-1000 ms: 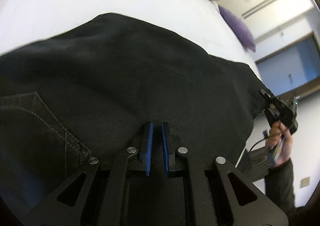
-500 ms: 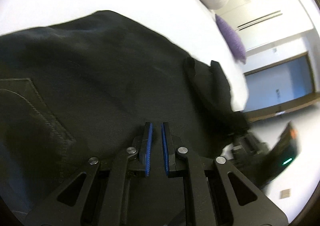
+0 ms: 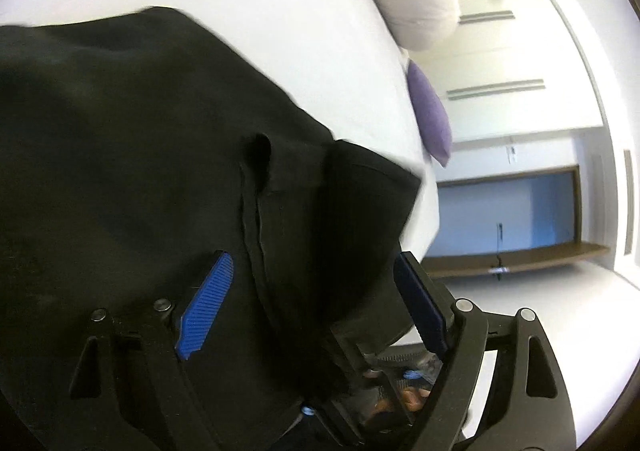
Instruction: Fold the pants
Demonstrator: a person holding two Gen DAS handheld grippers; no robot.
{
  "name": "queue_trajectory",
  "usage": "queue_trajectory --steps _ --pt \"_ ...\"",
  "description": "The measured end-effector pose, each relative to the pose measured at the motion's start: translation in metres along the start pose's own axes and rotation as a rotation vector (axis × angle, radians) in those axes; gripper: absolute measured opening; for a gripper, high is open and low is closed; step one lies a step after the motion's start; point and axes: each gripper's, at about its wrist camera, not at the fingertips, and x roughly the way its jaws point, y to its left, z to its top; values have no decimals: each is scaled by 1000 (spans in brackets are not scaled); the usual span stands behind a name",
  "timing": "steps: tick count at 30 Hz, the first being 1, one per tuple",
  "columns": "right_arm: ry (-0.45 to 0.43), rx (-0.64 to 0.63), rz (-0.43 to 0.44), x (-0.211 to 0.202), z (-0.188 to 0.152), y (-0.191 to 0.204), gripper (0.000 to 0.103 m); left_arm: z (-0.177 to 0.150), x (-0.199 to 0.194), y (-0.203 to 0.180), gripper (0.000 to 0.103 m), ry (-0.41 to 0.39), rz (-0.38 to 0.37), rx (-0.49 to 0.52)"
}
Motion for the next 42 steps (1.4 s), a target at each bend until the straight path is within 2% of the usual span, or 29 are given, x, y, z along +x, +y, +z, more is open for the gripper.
queue_trajectory --steps 7,10,12,15,20,22,23,24,25,27,29,35,42 --pt "19 162 16 -4 -3 -18 3 -10 -23 12 82 -9 7 -17" --pt "7 187 4 -7 -3 -20 4 -12 -17 5 85 23 -7 -13" --pt "-3 206 -9 -10 -4 -23 4 -9 -12 -1 92 38 -6 -9" --pt "-26 234 -35 -14 -2 -30 4 1 0 -4 93 66 11 -16" --pt "-49 242 -57 -30 -3 -26 4 21 19 -6 94 117 -18 -49" --pt "-61 242 -63 -33 -1 -25 4 27 24 -9 89 131 -12 -25" --pt "-67 242 -64 -36 0 -24 4 29 26 -10 71 141 -9 -14" --pt "-72 240 -66 -38 2 -24 4 30 29 -11 39 160 -5 -7" --pt "-77 240 -67 -51 -2 -15 4 31 32 -11 26 181 10 -3" --pt "-88 236 -63 -57 3 -13 4 31 30 -13 13 181 38 29" --pt "-98 231 -55 -61 6 -10 4 30 20 -16 8 158 54 65" --pt "-165 190 -7 -81 29 9 4 36 -20 -17 7 92 105 155" --pt "-189 181 97 -89 49 36 4 32 -54 10 7 65 187 166"
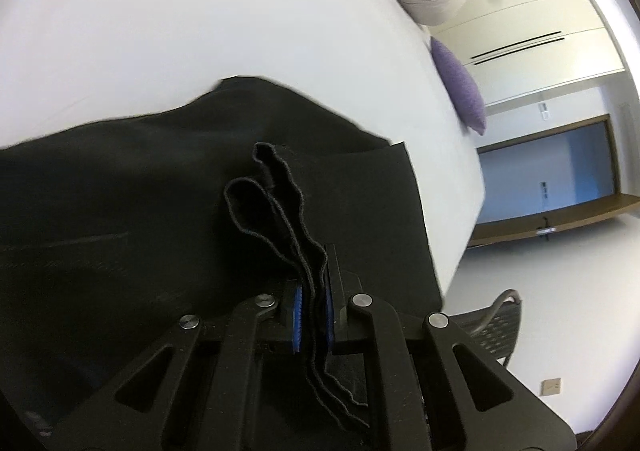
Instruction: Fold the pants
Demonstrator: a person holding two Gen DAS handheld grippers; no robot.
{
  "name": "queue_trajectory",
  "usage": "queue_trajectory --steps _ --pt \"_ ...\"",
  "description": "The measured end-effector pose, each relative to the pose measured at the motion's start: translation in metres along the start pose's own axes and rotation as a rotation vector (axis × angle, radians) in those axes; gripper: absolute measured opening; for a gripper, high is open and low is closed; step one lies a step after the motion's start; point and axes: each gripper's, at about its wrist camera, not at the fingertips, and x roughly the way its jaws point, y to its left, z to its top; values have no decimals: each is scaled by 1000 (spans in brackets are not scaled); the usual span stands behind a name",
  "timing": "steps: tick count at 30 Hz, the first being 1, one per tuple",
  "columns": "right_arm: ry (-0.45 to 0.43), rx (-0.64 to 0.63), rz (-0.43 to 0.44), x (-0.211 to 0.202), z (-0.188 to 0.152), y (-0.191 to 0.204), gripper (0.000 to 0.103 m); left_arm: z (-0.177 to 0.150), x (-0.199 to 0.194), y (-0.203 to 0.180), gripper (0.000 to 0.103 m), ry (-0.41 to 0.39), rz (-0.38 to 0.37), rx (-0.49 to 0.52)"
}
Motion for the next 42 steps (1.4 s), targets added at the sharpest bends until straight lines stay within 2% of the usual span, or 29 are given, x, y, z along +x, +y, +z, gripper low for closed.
queue_trajectory --steps 2,4,8,10,12,14,15,16,18,19,20,22,23,25,26,27,28,29,31,33,37,38,39,42 --pt "2 -6 18 -1 2 7 4 -4 -4 12 7 -2 12 -11" --pt "11 -11 34 3 0 13 4 7 11 8 7 -1 26 -17" --pt "53 16 93 7 -1 22 4 1 17 13 8 10 70 3" --pt "53 27 94 5 -3 24 7 4 22 14 9 9 79 3" --pt "53 74 113 0 -4 16 17 2 19 10 11 0 114 25" --pt "41 174 172 -10 -12 -7 36 -2 10 0 14 -15 195 53" --pt "38 228 207 -17 -16 -13 50 -3 0 -6 14 -37 274 83" --pt "35 279 244 -23 -20 -23 56 -5 -9 -16 14 -64 374 121" --pt "52 463 348 -33 -36 -57 56 -6 -21 -36 14 -120 498 181" --pt "63 572 412 -32 -47 -77 53 -6 -26 -46 14 -149 529 210" --pt "73 728 484 -28 -65 -107 49 -7 -29 -60 14 -175 566 262" --pt "87 907 552 -15 -89 -143 36 -11 -17 -82 14 -178 627 354" --pt "83 1007 585 -4 -105 -167 34 -14 -3 -92 14 -163 649 402" --pt "56 1146 656 24 -126 -211 27 -21 27 -103 15 -103 637 446" --pt "60 1221 717 45 -138 -227 26 -25 37 -99 14 -81 627 449" --pt "60 1265 734 61 -145 -240 23 -28 51 -93 14 -45 616 436" --pt "60 1294 762 72 -149 -247 23 -33 65 -91 14 -13 613 419" --pt "66 1338 854 96 -153 -253 23 -37 74 -90 14 -20 629 425" --pt "85 1373 892 121 -155 -255 22 -39 75 -93 14 -31 636 443" --pt "98 1410 1014 150 -154 -247 22 -39 75 -93 14 -20 632 450" --pt "190 1442 1087 198 -153 -237 23 -39 77 -92 14 -17 640 457" --pt "242 1450 1102 206 -156 -228 22 -39 78 -93 14 -18 647 462" --pt "267 1442 1101 210 -159 -221 15 -40 80 -95 14 -19 649 462" --pt "279 1401 1130 208 -162 -213 14 -39 82 -96 14 -20 641 456"
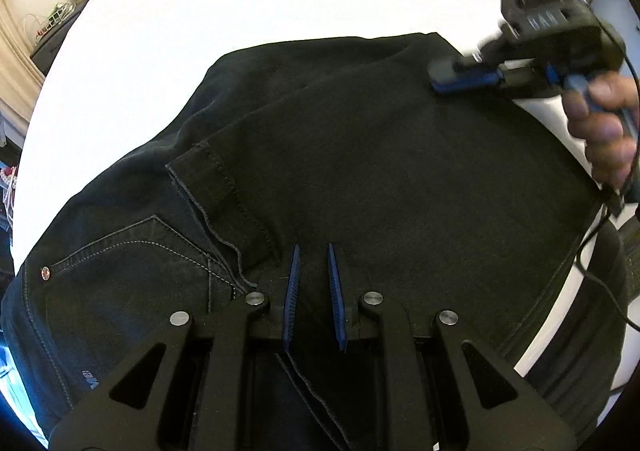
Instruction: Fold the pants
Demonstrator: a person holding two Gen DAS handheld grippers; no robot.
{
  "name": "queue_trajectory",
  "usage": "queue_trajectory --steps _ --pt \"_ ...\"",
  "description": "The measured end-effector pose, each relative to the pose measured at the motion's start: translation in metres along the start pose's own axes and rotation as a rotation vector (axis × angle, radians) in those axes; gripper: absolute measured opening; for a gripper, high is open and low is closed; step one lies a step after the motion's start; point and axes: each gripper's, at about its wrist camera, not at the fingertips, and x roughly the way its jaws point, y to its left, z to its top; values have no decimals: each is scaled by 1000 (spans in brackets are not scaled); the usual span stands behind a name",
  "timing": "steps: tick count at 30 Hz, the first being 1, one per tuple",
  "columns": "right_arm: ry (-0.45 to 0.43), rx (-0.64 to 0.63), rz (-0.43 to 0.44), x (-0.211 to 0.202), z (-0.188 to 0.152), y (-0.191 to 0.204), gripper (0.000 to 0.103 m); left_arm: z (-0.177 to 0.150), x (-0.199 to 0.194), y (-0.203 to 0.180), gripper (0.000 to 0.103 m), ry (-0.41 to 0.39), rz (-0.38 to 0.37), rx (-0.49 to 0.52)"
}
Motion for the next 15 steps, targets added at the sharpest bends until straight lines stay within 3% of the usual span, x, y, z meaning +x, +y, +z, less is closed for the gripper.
queue_trajectory --steps 6,10,15 --pt "21 -23 -27 -25 -44 6 16 -15 -10 7 14 -10 -7 -8" --pt "23 -42 -39 -43 -86 4 27 -20 -12 16 14 -17 -20 -21" --pt "-34 -44 -46 -50 -114 -5 26 -23 -15 25 14 -36 -42 -50"
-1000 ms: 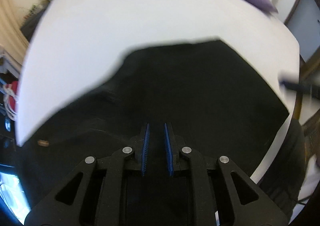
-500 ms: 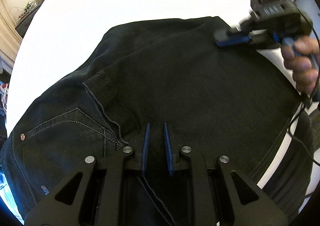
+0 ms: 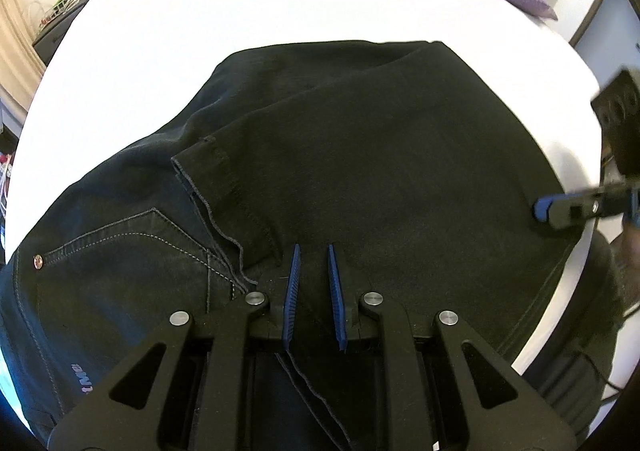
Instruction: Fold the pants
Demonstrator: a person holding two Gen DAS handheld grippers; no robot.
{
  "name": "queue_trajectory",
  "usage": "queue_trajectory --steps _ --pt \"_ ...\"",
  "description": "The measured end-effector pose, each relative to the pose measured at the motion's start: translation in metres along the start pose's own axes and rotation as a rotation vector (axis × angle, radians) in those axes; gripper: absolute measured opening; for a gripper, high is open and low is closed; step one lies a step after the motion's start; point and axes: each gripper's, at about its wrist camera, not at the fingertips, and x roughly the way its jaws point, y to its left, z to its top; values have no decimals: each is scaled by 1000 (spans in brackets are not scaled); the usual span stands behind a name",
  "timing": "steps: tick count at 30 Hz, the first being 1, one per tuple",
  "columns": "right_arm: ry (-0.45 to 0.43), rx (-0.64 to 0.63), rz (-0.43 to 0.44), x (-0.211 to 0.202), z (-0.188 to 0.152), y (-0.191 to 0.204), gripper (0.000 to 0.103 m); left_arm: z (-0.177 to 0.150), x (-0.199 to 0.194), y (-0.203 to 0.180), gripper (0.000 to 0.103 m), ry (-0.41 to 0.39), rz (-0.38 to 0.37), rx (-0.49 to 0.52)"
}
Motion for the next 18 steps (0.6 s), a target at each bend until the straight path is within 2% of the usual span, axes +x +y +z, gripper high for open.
queue_trajectory --steps 3,5,7,10,11,14,16,18 --pt "-11 -23 -57 3 0 4 25 -5 -8 11 15 -15 -45 -52" --pt "-18 -61 -113 0 0 17 28 -14 -26 23 15 -43 -72 -100" --pt "-54 -100 -128 -5 -1 35 50 -31 -53 42 15 -108 -96 -166" --pt "-120 -125 -48 -8 -7 60 55 -66 -95 77 17 -194 -115 -283" --pt "-130 -129 -20 -4 -8 67 55 -78 -105 87 25 -214 -115 -319" --pt "-106 -122 34 18 -8 81 56 -130 -142 125 85 -315 -115 -480" --pt "-78 -127 63 37 -4 93 57 -159 -162 143 87 -379 -111 -578" --pt "-58 -132 91 53 0 104 57 -190 -171 165 88 -391 -136 -681"
